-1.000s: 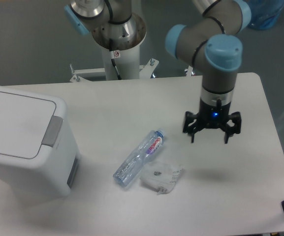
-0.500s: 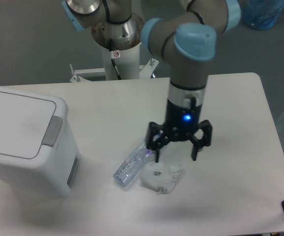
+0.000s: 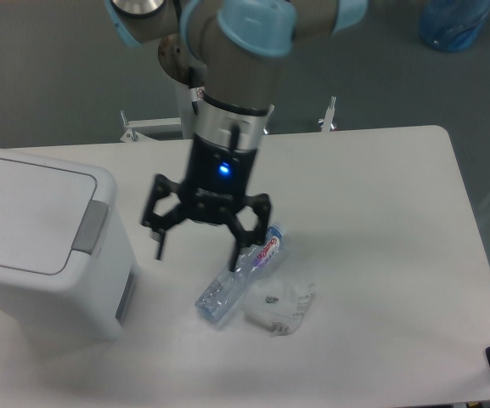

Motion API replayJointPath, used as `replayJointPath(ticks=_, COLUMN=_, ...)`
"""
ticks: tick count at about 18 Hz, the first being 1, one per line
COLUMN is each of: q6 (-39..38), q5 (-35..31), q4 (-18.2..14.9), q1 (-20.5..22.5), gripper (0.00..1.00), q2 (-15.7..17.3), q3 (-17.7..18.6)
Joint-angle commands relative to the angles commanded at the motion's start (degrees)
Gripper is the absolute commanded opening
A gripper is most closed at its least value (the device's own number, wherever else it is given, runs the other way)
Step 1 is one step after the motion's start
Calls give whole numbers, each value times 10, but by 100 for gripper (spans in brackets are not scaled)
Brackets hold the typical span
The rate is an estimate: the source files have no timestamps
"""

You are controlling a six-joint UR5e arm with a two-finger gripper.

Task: Open the trash can
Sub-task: 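Move the gripper across the table to the trash can lid edge, then press the gripper finger down on the lid's front edge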

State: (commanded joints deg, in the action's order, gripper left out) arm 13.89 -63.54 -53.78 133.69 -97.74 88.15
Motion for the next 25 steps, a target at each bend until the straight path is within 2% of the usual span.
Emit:
replayJointPath(ticks=4, q6=0, q5=-1, q4=-4, q1=-9, gripper=100, q2=9, q3=40)
replayJointPath(ticks=8, q6=-7, q5=0, q4=-4, q1=-23, gripper=100, q2=4, q3=42)
replayJointPath(ticks=25, q6=-25, q5=-1, q4=-4, q1=-36, gripper=100, q2=-9, q3=47)
